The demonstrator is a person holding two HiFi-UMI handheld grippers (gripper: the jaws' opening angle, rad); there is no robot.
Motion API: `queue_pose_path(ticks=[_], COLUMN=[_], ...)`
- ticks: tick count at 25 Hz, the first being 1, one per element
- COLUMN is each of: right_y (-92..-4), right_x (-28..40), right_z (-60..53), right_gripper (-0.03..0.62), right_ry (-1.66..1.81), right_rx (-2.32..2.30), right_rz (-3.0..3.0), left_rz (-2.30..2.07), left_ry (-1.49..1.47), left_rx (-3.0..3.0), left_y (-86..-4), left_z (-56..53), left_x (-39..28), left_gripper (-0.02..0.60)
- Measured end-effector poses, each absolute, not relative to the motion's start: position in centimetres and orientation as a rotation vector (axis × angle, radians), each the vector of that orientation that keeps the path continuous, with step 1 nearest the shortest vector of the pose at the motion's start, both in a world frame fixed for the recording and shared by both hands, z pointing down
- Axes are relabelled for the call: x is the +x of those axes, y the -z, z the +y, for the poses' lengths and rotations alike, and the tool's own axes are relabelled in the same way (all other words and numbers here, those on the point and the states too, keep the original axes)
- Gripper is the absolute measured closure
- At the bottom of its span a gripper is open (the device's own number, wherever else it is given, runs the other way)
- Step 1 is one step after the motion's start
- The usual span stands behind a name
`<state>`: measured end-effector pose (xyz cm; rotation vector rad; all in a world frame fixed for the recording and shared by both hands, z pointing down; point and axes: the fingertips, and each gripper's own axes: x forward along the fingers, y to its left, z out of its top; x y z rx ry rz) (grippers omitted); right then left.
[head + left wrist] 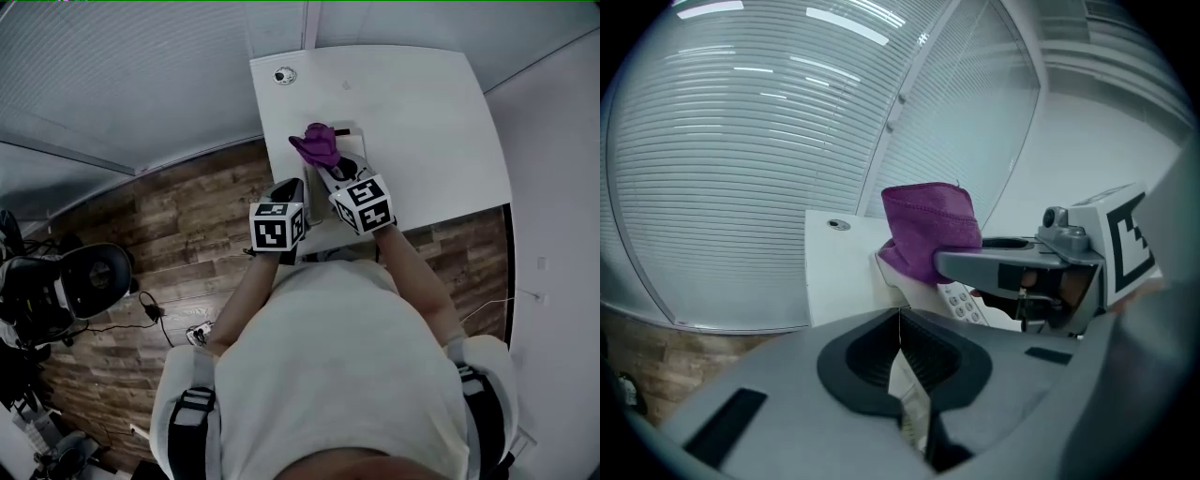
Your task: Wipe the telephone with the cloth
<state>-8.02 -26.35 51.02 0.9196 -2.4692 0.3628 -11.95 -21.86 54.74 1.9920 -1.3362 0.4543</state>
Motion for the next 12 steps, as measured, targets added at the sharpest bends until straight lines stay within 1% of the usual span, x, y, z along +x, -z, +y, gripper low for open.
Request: queue_pose_path(ticks=[12], right_y=[-51.4], right_x=[-6.5], right_z=[-21.0], right_gripper=[0.503], right_ry=[-0.421], right_rx=[0.97], right_rz=[-2.46], left_rz=[-1.288], left_ry=[-0.469], left_rx=[2.04], left_y=[-54.6], left_z=[-20.5], left_x=[-11.5], left_gripper=[0.56])
